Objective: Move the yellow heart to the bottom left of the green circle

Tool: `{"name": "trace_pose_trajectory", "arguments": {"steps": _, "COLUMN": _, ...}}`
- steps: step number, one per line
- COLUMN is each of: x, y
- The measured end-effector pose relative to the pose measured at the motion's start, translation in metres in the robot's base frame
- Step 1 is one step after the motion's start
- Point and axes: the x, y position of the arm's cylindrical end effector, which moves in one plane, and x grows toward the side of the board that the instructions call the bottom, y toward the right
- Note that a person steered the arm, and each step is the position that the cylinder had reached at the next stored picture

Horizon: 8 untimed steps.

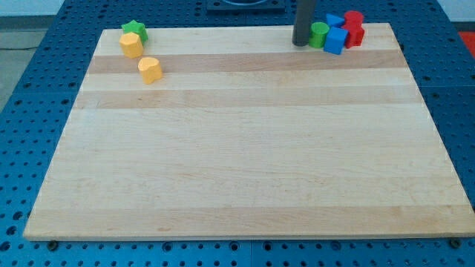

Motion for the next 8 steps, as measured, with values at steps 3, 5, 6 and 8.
{"name": "trace_pose_trajectory", "arguments": {"steps": 3, "x": 0.149, "y": -0.217}}
{"name": "trace_pose_trajectory", "arguments": {"steps": 5, "x": 0.117, "y": -0.339}}
{"name": "trace_pose_trajectory", "arguments": {"steps": 6, "x": 0.089, "y": -0.326}}
{"name": "trace_pose_trajectory", "arguments": {"steps": 8, "x": 0.081, "y": -0.239}}
